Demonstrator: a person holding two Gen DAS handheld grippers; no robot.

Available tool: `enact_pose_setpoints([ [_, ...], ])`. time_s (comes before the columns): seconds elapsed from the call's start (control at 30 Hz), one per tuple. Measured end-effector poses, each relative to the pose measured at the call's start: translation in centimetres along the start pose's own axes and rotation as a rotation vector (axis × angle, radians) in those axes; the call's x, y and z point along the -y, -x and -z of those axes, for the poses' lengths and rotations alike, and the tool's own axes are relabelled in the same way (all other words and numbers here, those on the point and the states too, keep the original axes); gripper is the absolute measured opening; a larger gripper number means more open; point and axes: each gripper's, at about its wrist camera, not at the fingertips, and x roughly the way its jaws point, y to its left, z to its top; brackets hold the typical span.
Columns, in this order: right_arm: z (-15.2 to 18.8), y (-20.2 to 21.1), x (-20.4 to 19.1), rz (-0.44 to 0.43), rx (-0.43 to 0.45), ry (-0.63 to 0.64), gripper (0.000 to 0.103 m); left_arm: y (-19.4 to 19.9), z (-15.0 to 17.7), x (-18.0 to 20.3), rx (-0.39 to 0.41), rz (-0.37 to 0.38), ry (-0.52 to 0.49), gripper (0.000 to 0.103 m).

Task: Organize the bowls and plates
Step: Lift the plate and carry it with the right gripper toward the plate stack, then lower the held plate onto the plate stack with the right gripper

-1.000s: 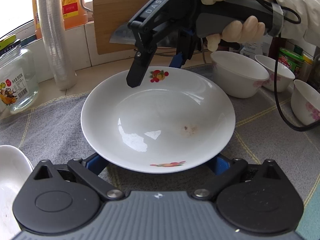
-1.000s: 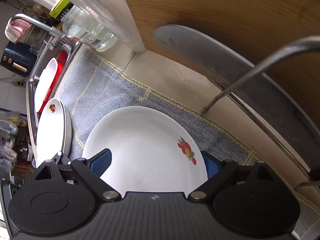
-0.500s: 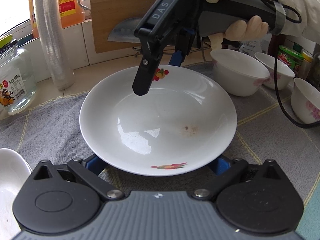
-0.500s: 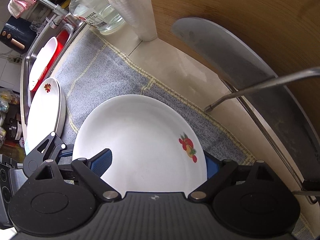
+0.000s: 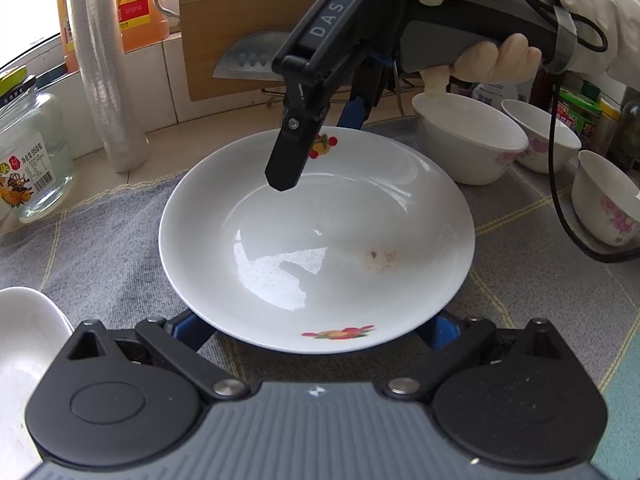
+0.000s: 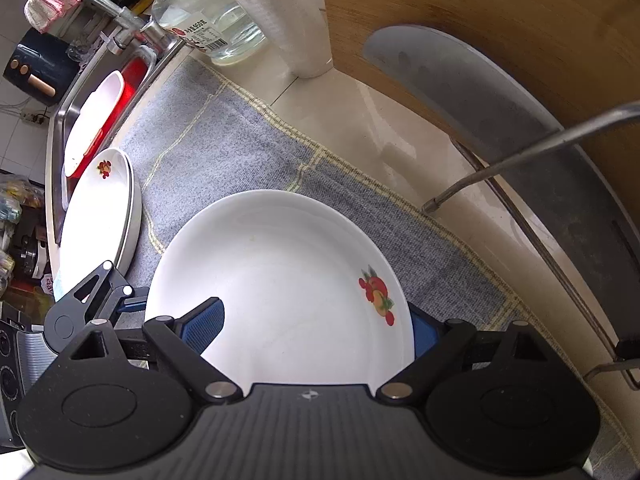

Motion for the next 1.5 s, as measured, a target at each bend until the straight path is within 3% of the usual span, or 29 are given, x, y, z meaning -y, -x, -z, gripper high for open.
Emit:
enact_pose_setpoints([
  [0.37,1.3,0.9,-1.9,-0.002,0.015,0.016,0.096,2.7,0.4,0.4,-0.012,0.024,0.027,0.101],
  [1.03,5.2,2.2,-6.9,-0.032,0.051,0.050,0.096,8.0,2.6,2.1,-0.023,-0.008,0.021,0.101],
  [1.5,6.2,2.5,-10.8,-0.009,0.089,0.010,0.096,11.5,4.1,-0.4,-0.007,0.042,-0.020,0.101],
])
